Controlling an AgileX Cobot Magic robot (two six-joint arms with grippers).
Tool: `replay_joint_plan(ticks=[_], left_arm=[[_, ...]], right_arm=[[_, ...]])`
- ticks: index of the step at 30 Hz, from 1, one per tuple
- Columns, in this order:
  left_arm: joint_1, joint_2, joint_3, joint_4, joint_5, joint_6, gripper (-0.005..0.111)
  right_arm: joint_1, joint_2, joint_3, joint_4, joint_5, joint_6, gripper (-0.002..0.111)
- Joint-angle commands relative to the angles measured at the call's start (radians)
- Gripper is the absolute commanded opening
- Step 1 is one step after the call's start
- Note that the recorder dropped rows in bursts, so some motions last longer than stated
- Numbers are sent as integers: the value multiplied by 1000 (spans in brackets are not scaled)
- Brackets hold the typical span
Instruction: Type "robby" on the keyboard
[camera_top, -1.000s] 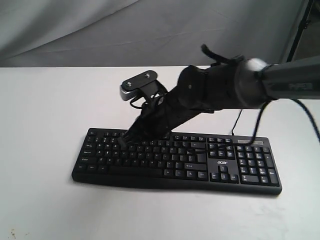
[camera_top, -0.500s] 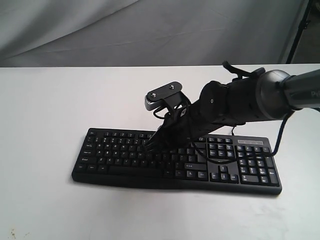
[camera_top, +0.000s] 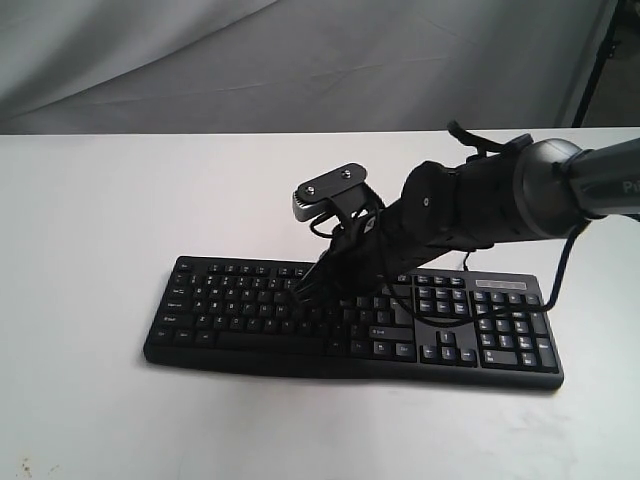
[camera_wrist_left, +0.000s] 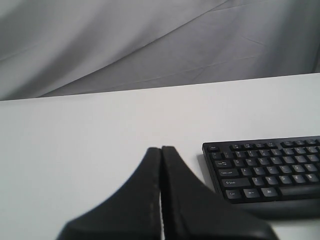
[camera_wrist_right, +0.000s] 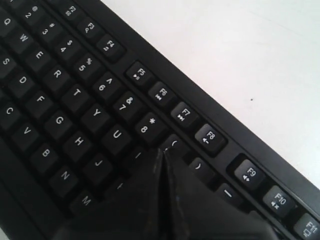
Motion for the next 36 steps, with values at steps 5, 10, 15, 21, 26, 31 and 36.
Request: replay_joint_plan(ticks=[5, 10, 15, 21, 26, 31, 36], left_arm=[[-6, -3, 4, 5, -7, -3, 0], [-6, -3, 4, 5, -7, -3, 0], [-6, -3, 4, 5, -7, -3, 0], [-6, -3, 4, 5, -7, -3, 0], [-6, -3, 4, 5, -7, -3, 0], [-6, -3, 4, 5, -7, -3, 0], [-6, -3, 4, 5, -7, -3, 0]], right_arm=[[2, -1, 6, -23, 11, -3, 0], [2, -1, 6, -23, 20, -3, 0], [2, 3, 8, -26, 18, -3, 0], [2, 20, 8, -26, 5, -3, 0], [2, 27, 8, -26, 7, -3, 0], [2, 36, 8, -26, 7, -4, 0], [2, -37, 6, -26, 46, -2, 0]])
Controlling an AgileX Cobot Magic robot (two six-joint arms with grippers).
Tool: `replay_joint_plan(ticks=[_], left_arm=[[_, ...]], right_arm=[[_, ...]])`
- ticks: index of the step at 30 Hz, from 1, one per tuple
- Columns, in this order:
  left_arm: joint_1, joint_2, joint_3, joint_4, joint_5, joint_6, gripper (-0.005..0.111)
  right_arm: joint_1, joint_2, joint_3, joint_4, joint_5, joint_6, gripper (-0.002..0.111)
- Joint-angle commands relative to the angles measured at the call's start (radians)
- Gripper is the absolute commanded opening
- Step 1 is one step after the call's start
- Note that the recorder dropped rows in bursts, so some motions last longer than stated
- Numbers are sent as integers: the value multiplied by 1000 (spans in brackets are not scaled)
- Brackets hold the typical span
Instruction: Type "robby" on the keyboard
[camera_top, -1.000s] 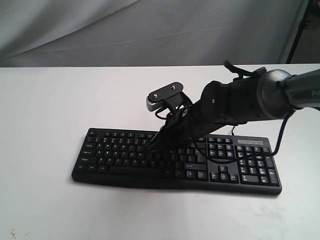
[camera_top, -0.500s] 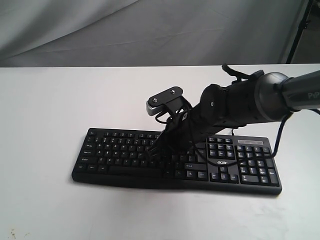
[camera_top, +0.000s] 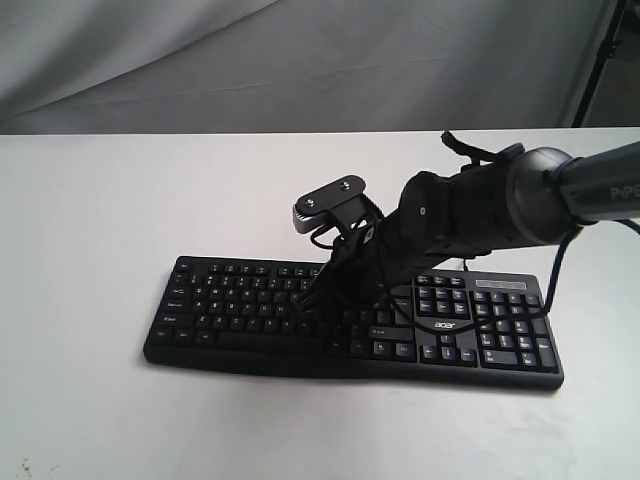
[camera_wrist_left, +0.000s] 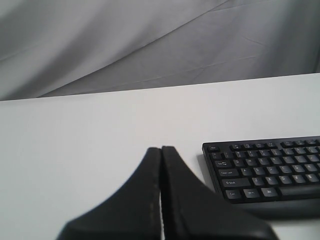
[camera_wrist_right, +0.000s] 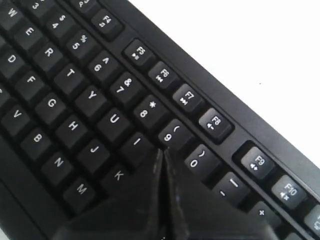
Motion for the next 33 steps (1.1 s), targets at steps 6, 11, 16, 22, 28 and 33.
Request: replay_joint_plan(ticks=[6, 11, 16, 22, 28, 33], left_arm=[[-6, -3, 4, 5, -7, -3, 0], [-6, -3, 4, 5, -7, -3, 0], [-6, -3, 4, 5, -7, -3, 0], [-6, -3, 4, 5, -7, -3, 0], [-6, -3, 4, 5, -7, -3, 0], [-6, -3, 4, 5, -7, -3, 0]], right_arm=[[113, -36, -82, -11, 117, -4, 0], [141, 14, -86, -1, 53, -4, 0], [143, 27, -86, 1, 28, -4, 0], [148, 29, -86, 1, -1, -4, 0], [149, 48, -86, 18, -5, -6, 0], [151, 59, -86, 18, 0, -6, 0]])
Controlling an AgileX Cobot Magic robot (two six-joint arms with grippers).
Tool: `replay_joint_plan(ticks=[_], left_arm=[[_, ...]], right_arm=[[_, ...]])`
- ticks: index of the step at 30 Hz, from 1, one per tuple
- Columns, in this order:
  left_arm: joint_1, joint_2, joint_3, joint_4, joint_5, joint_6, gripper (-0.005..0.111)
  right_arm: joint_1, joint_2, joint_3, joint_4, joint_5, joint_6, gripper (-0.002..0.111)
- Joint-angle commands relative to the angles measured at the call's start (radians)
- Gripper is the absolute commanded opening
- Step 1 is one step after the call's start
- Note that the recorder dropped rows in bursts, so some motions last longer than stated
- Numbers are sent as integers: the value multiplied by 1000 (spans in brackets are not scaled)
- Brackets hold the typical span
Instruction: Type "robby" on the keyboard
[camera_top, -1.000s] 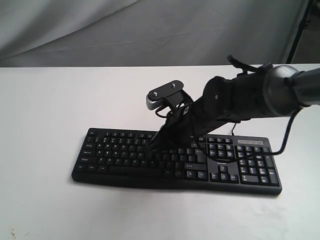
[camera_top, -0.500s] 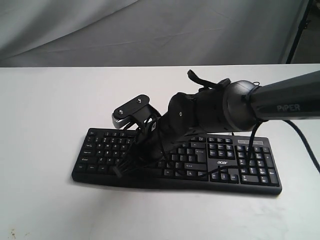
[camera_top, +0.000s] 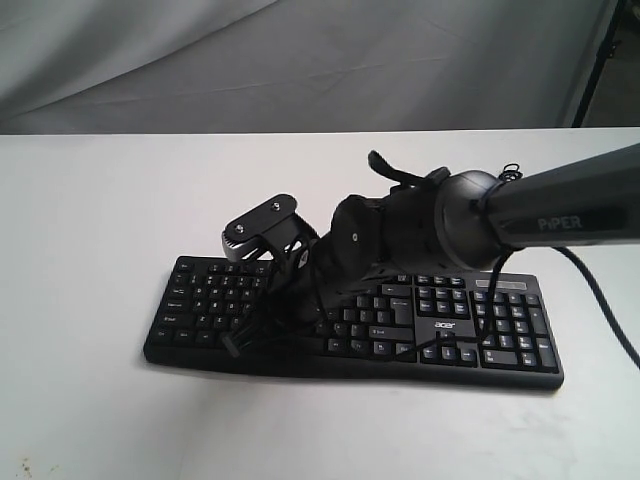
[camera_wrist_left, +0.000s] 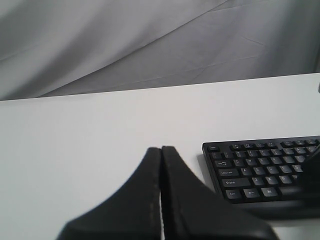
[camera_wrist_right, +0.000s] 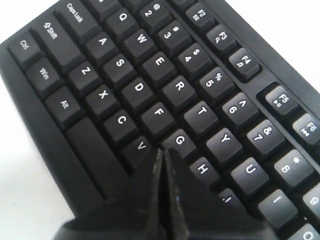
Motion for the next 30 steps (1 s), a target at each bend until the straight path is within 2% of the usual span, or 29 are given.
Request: replay_joint_plan(ticks=[1, 30], left_arm=[[-6, -3, 4, 5, -7, -3, 0], [-6, -3, 4, 5, -7, -3, 0]], right_arm=[[5, 7, -6, 8, 1, -6, 0], [3, -31, -6, 1, -20, -8, 0]])
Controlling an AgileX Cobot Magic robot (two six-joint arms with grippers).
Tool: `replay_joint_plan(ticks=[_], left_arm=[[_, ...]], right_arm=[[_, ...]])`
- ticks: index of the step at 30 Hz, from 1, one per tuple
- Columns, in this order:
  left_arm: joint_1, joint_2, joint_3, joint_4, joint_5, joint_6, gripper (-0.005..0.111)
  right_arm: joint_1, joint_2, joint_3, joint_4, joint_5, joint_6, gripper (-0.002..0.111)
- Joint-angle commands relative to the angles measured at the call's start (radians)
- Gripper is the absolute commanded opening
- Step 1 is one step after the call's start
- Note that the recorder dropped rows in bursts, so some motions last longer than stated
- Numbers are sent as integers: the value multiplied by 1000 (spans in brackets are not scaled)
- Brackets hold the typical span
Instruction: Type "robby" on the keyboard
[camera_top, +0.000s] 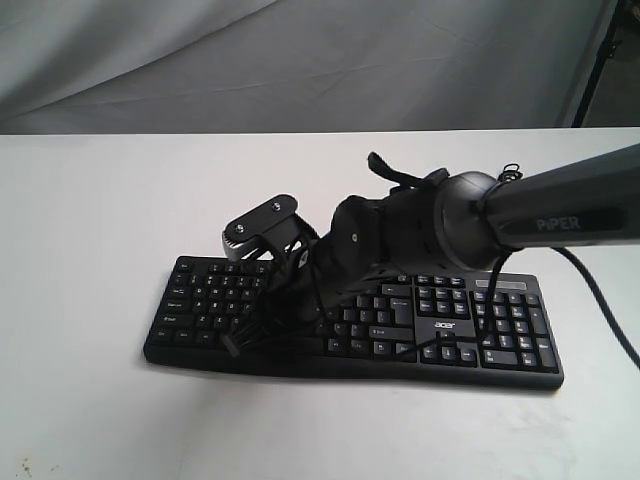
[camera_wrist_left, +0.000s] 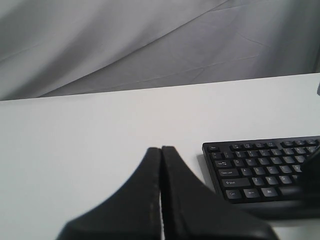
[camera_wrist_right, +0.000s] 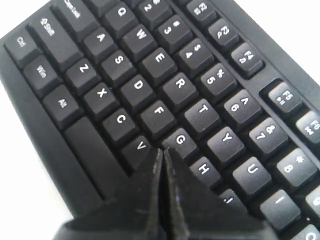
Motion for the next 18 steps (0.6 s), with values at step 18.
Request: replay_joint_plan(ticks=[18], left_arm=[[-6, -3, 4, 5, -7, -3, 0]], right_arm=[[1, 12, -4, 2, 0, -8, 0]])
